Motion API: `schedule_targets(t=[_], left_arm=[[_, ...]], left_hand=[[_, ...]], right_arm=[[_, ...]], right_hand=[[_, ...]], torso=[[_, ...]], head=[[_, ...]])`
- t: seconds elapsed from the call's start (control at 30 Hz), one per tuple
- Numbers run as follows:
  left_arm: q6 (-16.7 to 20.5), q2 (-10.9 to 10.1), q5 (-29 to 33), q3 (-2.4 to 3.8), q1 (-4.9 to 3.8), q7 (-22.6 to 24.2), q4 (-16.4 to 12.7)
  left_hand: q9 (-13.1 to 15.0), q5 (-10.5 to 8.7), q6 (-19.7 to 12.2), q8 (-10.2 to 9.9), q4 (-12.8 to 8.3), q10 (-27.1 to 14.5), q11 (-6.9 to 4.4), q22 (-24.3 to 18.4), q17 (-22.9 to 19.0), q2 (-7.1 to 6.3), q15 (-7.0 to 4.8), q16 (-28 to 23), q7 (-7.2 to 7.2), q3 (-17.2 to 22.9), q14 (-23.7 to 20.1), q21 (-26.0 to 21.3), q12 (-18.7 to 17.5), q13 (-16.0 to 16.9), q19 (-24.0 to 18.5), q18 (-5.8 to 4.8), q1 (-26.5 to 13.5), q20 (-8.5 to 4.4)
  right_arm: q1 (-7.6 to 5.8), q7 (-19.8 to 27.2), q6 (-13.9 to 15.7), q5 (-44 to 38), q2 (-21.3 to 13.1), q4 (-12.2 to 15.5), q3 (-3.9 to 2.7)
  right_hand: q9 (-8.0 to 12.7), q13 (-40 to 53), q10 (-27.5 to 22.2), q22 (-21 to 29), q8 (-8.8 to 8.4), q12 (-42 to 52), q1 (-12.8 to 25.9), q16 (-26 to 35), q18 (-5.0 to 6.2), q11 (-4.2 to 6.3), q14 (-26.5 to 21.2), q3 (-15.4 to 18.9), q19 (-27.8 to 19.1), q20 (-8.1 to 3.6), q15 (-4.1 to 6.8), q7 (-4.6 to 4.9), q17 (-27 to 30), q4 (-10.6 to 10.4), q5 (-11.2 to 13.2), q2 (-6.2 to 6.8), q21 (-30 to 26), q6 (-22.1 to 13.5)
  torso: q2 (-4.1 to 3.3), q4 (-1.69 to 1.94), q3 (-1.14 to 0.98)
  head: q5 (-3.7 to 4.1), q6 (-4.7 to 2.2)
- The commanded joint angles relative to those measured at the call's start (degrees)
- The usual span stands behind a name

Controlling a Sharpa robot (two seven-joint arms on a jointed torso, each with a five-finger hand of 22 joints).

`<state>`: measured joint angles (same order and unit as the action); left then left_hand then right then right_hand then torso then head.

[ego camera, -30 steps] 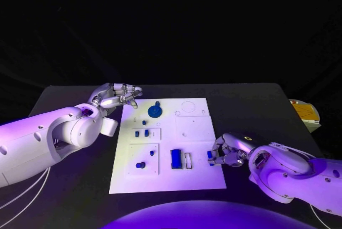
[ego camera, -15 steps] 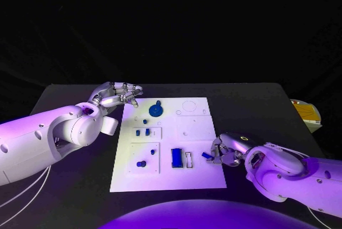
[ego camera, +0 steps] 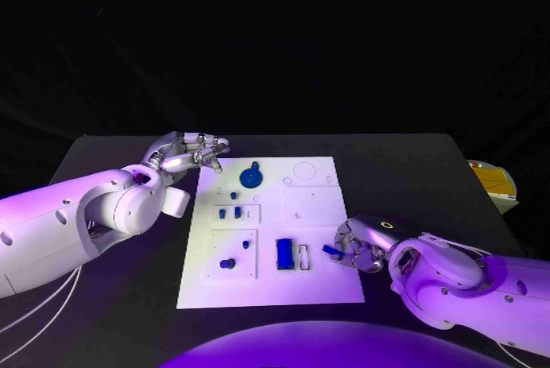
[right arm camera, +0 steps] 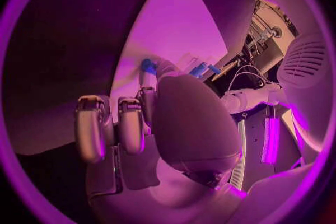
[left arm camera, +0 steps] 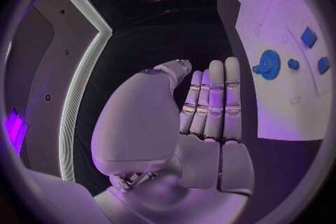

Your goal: Assemble the parts on the task board

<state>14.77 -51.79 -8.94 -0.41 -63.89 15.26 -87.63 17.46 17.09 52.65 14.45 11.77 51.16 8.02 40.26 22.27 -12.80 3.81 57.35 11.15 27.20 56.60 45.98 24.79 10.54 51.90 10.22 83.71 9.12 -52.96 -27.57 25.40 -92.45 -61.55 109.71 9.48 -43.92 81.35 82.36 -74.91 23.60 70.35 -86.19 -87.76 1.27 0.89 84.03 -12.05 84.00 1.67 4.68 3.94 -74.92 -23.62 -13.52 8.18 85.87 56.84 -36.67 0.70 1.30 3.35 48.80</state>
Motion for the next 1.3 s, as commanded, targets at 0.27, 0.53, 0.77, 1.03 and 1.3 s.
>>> schedule_targets(t=[0.27, 0.53, 0.77, 1.03, 1.3], left_arm=[[-0.8, 0.1, 0.3, 0.04, -0.01, 0.1, -0.2], [-0.8, 0.1, 0.2, 0.04, -0.01, -0.1, -0.2], [-0.8, 0.1, 0.2, 0.04, -0.01, -0.1, -0.2], [-0.8, 0.1, 0.2, 0.04, -0.01, -0.2, -0.3], [-1.0, 0.1, 0.2, 0.04, -0.01, -0.3, -0.3]], left_hand=[[0.1, 0.36, -0.4, 0.4, -0.3, -0.4, -0.03, 0.1, 0.0, 0.83, 0.05, -0.1, 0.12, 0.2, -0.6, -0.1, 0.5, -0.1, -0.3, 0.28, 0.4, 0.13], [0.2, 0.39, -0.5, 0.7, -0.8, -0.5, -0.03, 0.3, 0.0, 0.97, 0.00, -0.1, 0.15, 0.6, -0.7, 0.2, 0.7, -0.2, -0.3, 0.28, 1.1, 0.04], [0.2, 0.40, -0.6, 0.8, -1.1, -0.6, -0.02, 0.5, -0.1, 1.01, -0.02, -0.2, 0.18, 0.8, -0.7, 0.3, 0.7, -0.2, -0.3, 0.28, 1.3, 0.00], [0.2, 0.40, -0.6, 0.8, -1.2, -0.6, -0.02, 0.5, -0.1, 1.03, -0.02, -0.2, 0.18, 0.9, -0.7, 0.4, 0.8, -0.2, -0.4, 0.28, 1.4, -0.02], [0.2, 0.40, -0.6, 0.9, -1.3, -0.6, 0.00, 0.6, -0.1, 1.03, -0.02, -0.2, 0.19, 1.0, -0.7, 0.5, 0.8, -0.2, -0.4, 0.27, 1.5, -0.03]], right_arm=[[0.31, -1.5, 0.6, 1.0, -0.6, 1.6, 0.39], [-0.70, 0.0, 3.5, 7.2, -0.4, 3.3, 0.32], [-0.93, 1.2, 4.3, 12.4, 1.0, 3.6, 0.31], [-0.99, 1.5, 1.9, 16.8, 2.5, 2.7, 0.31], [-0.95, 1.5, 0.4, 18.8, 4.3, 1.4, 0.31]], right_hand=[[2.8, -3.3, 1.1, -14.2, 1.99, 0.5, 11.1, -0.2, -0.59, 0.12, 4.9, -30.0, 5.0, -0.04, -0.11, -0.45, -9.5, 16.0, -0.5, 2.36, 0.8, -0.1], [2.6, -3.3, 1.1, -14.2, 1.96, 0.5, 13.9, -0.3, -0.57, 0.09, 4.9, -32.3, 4.9, -0.05, -0.11, -0.43, -9.6, 17.5, -1.1, 1.90, 0.7, 0.1], [2.4, -3.4, 1.0, -14.1, 1.96, 0.3, 15.5, -0.2, -0.50, 0.05, 4.8, -32.2, 4.8, -0.01, -0.15, -0.43, -9.4, 18.2, -0.6, 2.43, 0.4, -0.1], [2.0, -3.3, 1.1, -14.0, 2.12, 0.3, 18.9, -0.2, -0.47, 0.24, 4.8, -30.3, 4.8, -0.04, -0.04, -0.76, -9.5, 17.7, -1.2, 2.61, 0.2, -0.1], [2.2, -3.0, 1.1, -14.1, 1.85, 0.6, 23.0, -0.3, -0.49, 0.42, 4.9, -26.6, 4.8, -0.19, 0.12, -1.02, -9.6, 15.4, -2.0, 2.80, 0.3, 0.6]], torso=[[0.01, 0.05, 0.01], [0.02, 0.08, 0.06], [-0.02, 0.10, 0.06], [0.00, 0.07, 0.04], [-0.06, 0.03, -0.06]], head=[[0.07, 0.00], [0.07, 0.06], [-0.02, 0.02], [-0.22, 0.16], [-0.45, 0.14]])
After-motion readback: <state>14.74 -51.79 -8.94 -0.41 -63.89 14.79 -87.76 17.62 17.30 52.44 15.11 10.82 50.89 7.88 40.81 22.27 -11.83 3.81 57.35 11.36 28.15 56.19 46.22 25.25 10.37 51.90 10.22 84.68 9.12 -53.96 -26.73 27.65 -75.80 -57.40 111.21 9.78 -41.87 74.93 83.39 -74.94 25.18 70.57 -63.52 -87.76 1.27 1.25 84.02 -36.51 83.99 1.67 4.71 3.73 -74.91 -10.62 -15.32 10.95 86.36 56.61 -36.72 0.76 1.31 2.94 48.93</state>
